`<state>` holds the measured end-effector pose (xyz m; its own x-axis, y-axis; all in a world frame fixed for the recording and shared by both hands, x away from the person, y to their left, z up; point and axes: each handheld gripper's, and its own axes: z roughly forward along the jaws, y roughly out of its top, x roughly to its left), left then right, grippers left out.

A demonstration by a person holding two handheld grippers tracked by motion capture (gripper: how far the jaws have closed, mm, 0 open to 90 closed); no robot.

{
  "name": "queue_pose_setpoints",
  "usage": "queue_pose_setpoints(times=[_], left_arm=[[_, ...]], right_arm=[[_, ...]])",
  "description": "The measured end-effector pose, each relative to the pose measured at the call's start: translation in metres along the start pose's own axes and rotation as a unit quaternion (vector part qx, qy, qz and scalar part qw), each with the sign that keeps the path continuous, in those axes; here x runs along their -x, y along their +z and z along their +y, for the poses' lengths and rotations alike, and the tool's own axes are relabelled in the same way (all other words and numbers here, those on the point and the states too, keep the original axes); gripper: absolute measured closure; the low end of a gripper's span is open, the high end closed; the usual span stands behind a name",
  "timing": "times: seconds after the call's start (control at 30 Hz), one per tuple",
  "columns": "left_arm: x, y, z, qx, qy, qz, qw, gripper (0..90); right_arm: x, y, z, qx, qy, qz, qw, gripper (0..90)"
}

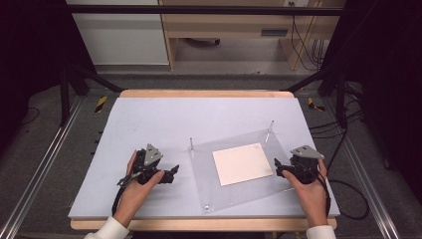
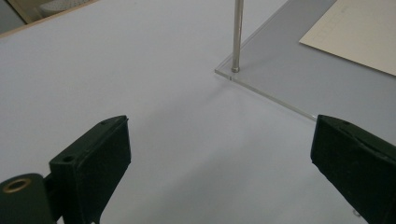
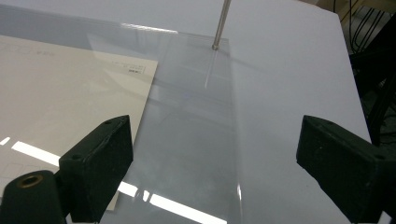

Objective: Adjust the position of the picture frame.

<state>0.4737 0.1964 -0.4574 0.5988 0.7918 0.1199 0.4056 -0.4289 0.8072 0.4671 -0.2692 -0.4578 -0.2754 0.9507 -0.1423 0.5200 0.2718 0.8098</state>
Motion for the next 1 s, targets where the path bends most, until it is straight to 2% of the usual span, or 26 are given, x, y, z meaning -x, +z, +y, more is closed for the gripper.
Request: queue_pose_setpoints(times=[0.3,0.5,0.53,0.6,0.63,0.67,0.73,0.8,0.83,0.9,1.0], left_arm=[[0.004,0.000,0.001,-0.012,0.005,-0.005,0.9999,5.0],[0.013,0.001,0.005,-0.023,0.008,-0.006,0.9997,5.8],[0.016,0.002,0.009,-0.022,0.012,-0.014,0.9996,5.8],[0.020,0.004,0.016,-0.033,0.024,-0.020,0.9990,5.9],[0.020,0.004,0.016,-0.033,0.024,-0.020,0.9990,5.9],[0.022,0.005,0.019,-0.036,0.026,-0.022,0.9988,5.9],[0.024,0.013,0.031,-0.042,0.036,-0.026,0.9981,6.9],[0.024,0.014,0.034,-0.043,0.042,-0.025,0.9979,7.7],[0.025,0.018,0.039,-0.045,0.047,-0.021,0.9977,7.8],[0.023,0.026,0.050,-0.043,0.033,-0.019,0.9983,8.2],[0.022,0.031,0.055,-0.047,0.028,-0.021,0.9983,9.3]], right_arm=[[-0.003,0.002,-0.001,-0.005,-0.008,-0.011,0.9999,10.2],[-0.010,0.002,0.001,-0.020,-0.032,-0.023,0.9990,14.0],[-0.012,0.004,0.004,-0.028,-0.037,-0.018,0.9988,16.3],[-0.011,0.007,0.010,-0.043,-0.053,-0.017,0.9975,19.6],[-0.011,0.007,0.010,-0.043,-0.053,-0.017,0.9975,19.6],[-0.010,0.008,0.014,-0.046,-0.061,-0.011,0.9970,20.5],[-0.005,0.013,0.030,-0.062,-0.080,-0.012,0.9947,21.4],[-0.001,0.016,0.041,-0.068,-0.090,-0.014,0.9935,21.9],[0.003,0.019,0.049,-0.071,-0.087,-0.003,0.9937,22.6],[0.008,0.025,0.061,-0.075,-0.085,0.003,0.9935,23.2],[0.012,0.032,0.072,-0.084,-0.087,0.008,0.9927,23.4]])
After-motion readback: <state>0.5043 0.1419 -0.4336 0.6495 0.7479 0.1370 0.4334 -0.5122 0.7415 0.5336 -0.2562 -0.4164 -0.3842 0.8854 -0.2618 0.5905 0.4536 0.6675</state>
